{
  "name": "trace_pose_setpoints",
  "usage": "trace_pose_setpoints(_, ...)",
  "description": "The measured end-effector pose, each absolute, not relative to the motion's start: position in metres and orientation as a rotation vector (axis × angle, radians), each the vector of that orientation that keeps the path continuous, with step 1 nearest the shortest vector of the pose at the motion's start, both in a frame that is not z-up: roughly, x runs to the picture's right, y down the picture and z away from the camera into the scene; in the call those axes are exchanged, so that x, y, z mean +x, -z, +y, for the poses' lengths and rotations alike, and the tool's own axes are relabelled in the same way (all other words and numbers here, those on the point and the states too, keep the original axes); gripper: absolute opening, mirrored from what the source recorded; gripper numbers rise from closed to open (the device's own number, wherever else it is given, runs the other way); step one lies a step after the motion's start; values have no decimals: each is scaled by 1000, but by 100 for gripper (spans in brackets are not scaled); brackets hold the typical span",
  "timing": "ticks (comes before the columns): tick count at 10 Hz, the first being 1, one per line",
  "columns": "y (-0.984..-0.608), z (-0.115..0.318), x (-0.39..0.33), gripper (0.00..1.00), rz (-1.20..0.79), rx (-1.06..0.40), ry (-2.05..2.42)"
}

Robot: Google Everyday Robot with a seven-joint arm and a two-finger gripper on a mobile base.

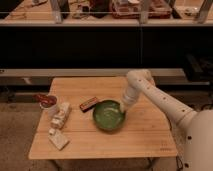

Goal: Drag the ceramic bowl in a circle

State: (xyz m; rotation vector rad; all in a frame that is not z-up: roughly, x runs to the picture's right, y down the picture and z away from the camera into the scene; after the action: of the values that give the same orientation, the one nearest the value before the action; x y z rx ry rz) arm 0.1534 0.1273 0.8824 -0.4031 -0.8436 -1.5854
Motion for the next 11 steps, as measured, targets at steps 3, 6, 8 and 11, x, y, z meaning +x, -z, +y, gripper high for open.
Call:
trace_pose_setpoints(3, -864, 148, 223, 0, -795, -491, 1558)
trace_pose_setpoints(6, -837, 171, 241, 0, -793, -505, 1581)
trace_pose_setpoints(8, -810, 187, 241, 0, -804, -479, 1606)
trace_pose_setpoints(11, -785, 210, 210, 0, -859, -448, 1681)
